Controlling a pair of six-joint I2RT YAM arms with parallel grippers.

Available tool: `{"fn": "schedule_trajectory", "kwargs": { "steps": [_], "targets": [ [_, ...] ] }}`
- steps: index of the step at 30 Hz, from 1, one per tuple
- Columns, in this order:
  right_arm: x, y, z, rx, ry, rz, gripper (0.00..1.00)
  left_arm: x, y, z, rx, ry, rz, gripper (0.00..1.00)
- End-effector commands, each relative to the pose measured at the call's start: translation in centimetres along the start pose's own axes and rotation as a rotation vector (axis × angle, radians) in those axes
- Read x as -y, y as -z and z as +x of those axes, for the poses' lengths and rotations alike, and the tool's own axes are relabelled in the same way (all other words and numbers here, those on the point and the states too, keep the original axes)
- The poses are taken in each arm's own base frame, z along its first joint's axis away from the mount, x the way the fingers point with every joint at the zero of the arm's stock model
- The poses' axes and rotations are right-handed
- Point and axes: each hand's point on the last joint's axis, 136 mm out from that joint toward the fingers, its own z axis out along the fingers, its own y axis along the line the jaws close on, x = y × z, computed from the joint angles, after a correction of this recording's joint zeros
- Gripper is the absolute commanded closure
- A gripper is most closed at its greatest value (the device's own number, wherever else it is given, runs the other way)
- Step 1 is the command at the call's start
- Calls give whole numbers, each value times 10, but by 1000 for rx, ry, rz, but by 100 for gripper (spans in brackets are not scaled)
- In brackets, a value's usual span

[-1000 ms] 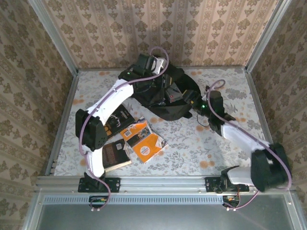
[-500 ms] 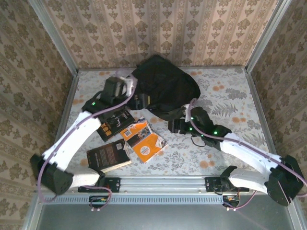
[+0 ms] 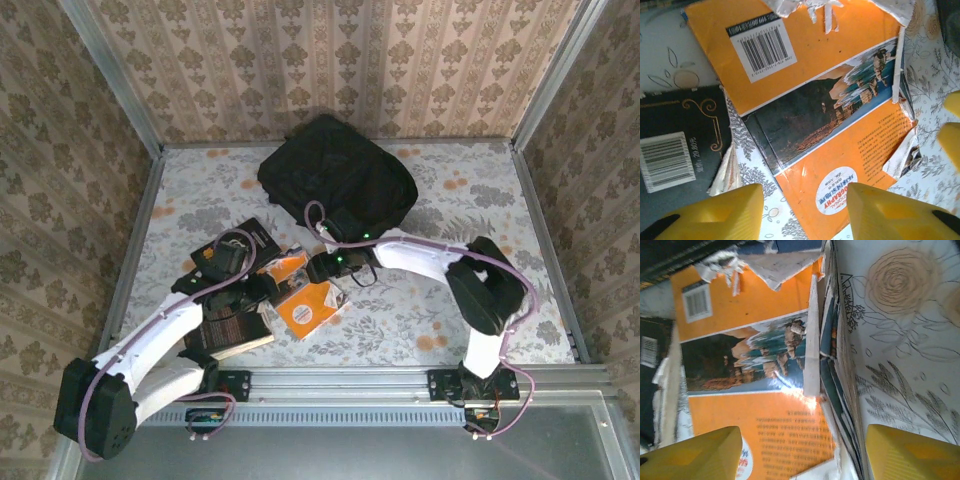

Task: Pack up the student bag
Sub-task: Pick up the book from the center of the table.

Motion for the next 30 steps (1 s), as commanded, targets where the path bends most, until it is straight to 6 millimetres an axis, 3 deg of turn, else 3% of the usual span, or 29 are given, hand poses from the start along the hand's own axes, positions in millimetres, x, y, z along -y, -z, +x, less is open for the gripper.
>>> {"fn": "schedule_trajectory", "kwargs": {
  "steps": [1,11,16,26,30],
  "targets": [
    [-3,-11,12,-136,12,-26,35,7,-7,-1,20,62,50,58],
    [24,-33,9,-215,31,114,35,-19,-21,12,-11,70,-29,76],
    [21,-43,14,-254,28,86,35,-31,-18,14,-8,62,-80,86],
    [20,-51,19,-284,23,64,38,-34,-3,18,-1,49,-80,98],
    [15,-53,18,-287,15,43,39,-52,-9,24,-18,77,-137,100]
  ]
}}
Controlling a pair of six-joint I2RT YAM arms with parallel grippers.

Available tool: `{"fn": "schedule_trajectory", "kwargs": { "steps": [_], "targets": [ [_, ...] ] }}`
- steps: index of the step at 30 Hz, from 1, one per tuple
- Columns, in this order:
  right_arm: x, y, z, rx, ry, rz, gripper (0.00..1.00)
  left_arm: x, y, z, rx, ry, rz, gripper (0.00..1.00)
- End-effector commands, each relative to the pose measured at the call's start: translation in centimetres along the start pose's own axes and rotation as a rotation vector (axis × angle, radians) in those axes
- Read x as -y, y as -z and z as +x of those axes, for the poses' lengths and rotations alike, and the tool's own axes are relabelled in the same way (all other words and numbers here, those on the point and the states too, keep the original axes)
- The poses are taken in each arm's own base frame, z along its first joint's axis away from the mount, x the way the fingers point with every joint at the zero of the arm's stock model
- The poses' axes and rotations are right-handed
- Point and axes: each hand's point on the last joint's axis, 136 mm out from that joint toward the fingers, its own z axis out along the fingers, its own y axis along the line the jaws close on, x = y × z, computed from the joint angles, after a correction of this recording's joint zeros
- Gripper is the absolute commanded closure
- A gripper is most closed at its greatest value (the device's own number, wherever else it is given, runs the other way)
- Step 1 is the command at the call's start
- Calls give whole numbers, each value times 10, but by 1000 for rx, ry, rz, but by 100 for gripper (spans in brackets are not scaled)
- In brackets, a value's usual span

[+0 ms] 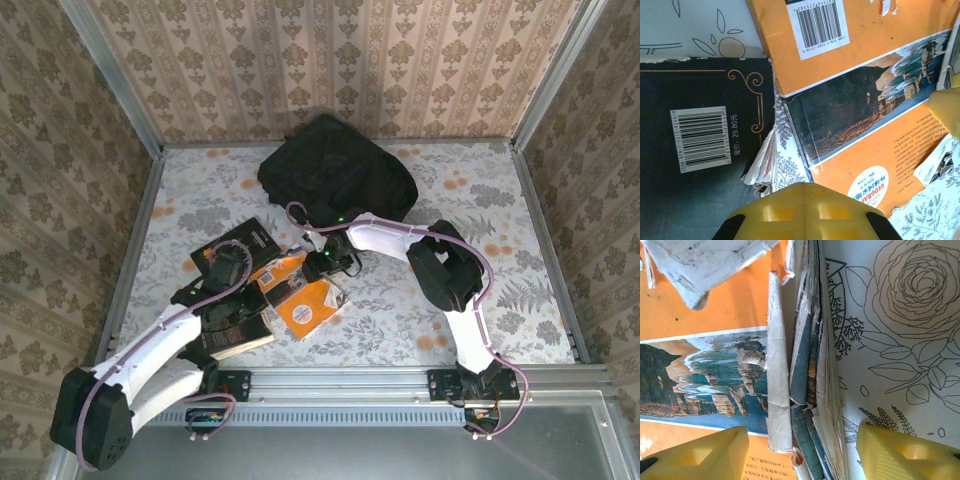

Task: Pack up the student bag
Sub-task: Pick up the book from the center of the table.

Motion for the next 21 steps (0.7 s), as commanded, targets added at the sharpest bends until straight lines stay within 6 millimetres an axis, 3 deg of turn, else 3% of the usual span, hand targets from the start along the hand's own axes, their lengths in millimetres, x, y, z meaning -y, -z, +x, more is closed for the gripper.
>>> {"fn": "schedule_trajectory", "kwargs": {
  "steps": [1,12,21],
  "targets": [
    [-2,-18,11,-69,-1,-32,40,-27,-9,11,-40,23,-90,100],
    [-48,-16,20,-157,23,-284,49,-38,-40,7,-41,31,-116,100],
    [-70,21,-7,-51,-34,-467,64,-44,-50,8,-56,22,-138,100]
  ]
}}
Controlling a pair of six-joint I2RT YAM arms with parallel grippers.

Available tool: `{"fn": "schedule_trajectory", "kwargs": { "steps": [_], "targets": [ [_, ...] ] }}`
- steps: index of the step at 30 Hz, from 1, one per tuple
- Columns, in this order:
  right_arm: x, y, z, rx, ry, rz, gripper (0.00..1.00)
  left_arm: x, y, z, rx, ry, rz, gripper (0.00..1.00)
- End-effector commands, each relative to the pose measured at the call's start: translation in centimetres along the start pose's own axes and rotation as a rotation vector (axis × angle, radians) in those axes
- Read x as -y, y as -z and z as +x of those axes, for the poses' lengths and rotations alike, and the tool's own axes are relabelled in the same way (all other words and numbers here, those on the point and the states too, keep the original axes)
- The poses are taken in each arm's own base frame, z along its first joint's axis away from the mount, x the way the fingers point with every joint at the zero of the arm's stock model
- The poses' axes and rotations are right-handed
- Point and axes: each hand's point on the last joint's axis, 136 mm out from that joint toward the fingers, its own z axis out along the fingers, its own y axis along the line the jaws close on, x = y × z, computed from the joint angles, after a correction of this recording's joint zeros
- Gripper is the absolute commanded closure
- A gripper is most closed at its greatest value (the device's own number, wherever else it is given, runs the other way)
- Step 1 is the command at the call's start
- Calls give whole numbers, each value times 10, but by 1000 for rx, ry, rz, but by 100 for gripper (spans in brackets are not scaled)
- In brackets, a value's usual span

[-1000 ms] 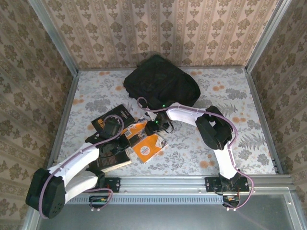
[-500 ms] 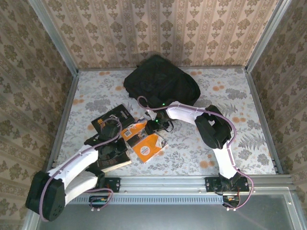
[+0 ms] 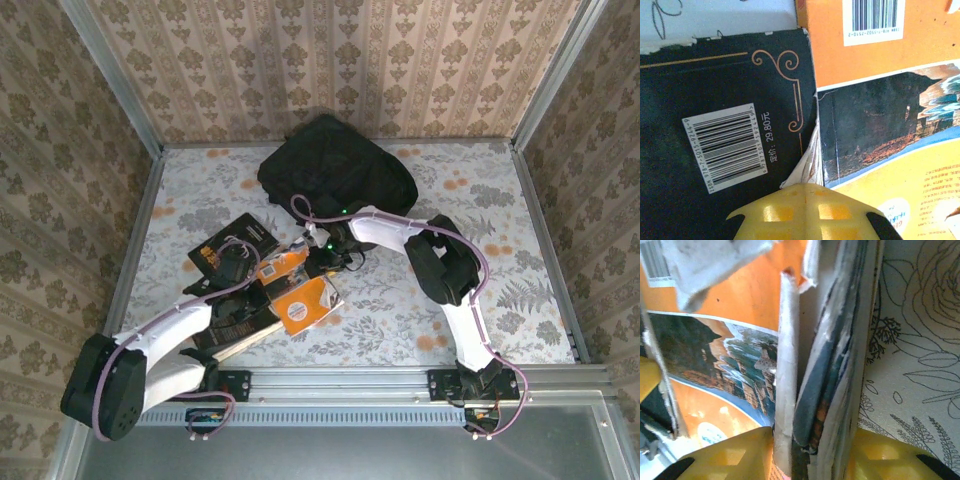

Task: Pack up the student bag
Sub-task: Pick up the book from the center of the table.

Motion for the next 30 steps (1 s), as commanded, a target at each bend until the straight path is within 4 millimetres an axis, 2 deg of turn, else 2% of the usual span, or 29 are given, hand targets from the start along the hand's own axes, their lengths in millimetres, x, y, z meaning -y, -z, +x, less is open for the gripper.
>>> {"fn": "schedule_trajectory", "kwargs": {
  "steps": [1,5,8,13,17,23,26,30],
  "targets": [
    [-61,11,-2,17,27,-279,66,-36,-15,16,-44,-2,-114,100],
    [-67,15,-6,32,18,-325,75,-36,-14,16,-41,-11,-116,100],
    [-60,14,-5,36,3,-286,83,-35,-10,14,-31,-19,-118,100],
    [-48,35,-7,104,-18,-259,88,-21,9,4,8,-68,-95,100],
    [-53,61,-7,172,-29,-310,90,-2,32,-7,63,-116,-48,71],
    [-60,108,-4,288,-58,-415,90,33,48,-13,79,-165,85,44],
    [-66,131,-1,331,-54,-475,90,54,54,-15,71,-195,156,21],
    [-76,159,5,391,-28,-541,90,85,68,-24,90,-230,263,7]
  ]
}}
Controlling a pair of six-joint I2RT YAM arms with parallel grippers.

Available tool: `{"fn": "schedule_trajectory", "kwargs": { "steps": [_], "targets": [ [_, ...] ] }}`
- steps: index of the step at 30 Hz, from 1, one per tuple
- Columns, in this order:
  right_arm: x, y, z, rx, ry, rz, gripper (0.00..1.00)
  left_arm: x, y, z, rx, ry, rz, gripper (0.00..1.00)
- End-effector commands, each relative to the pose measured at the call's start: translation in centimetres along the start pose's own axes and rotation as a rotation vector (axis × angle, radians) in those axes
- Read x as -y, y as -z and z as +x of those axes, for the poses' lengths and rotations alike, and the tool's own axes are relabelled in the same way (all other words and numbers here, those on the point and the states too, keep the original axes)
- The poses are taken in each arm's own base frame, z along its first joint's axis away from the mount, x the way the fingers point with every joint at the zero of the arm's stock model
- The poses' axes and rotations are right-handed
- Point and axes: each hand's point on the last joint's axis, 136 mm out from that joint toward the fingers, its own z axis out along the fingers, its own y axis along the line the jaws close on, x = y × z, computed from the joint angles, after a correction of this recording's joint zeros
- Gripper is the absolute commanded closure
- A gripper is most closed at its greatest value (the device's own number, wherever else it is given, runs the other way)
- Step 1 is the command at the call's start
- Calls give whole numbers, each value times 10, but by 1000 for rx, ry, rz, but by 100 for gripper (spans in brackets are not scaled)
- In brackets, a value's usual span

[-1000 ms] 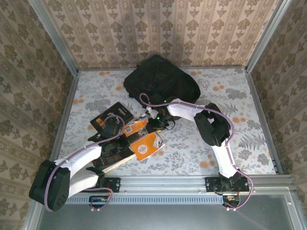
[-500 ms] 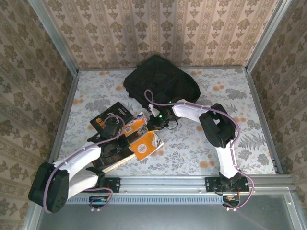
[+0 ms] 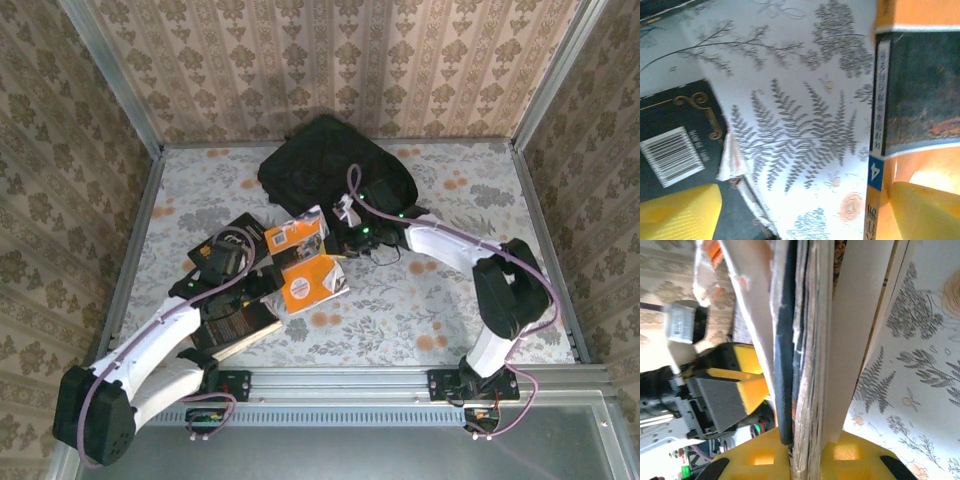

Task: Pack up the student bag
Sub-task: Pick up the book from the center of the table, then pass the book.

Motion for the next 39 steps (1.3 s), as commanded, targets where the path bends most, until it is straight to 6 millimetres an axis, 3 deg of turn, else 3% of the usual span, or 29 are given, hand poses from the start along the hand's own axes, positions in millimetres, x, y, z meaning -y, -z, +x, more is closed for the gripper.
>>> {"fn": "schedule_trajectory", "kwargs": {
  "steps": [1,9,12,20,24,26,28,32,37,39],
  "targets": [
    [-48,24,-1,37,61,-177,90,41,12,-17,27,-56,145,6],
    [-61,48,5,99,64,-264,89,100,25,-40,65,-64,405,10],
    [-62,58,2,135,53,-293,89,122,29,-44,63,-48,531,17],
    [-55,58,2,145,35,-292,82,154,44,-55,86,-45,690,65],
    [-32,65,-10,219,-22,-207,67,155,46,-60,105,-22,688,94],
    [-17,70,-15,278,-60,-129,54,154,49,-64,133,-3,681,100],
    [-8,77,-18,360,-104,-83,33,153,55,-71,181,22,671,100],
    [4,86,-19,507,-222,-118,12,156,76,-89,296,62,680,100],
    [-8,93,-10,634,-300,-228,1,161,103,-112,450,135,687,100],
    [-22,93,-5,658,-318,-282,0,164,111,-120,501,154,691,100]
  ]
}}
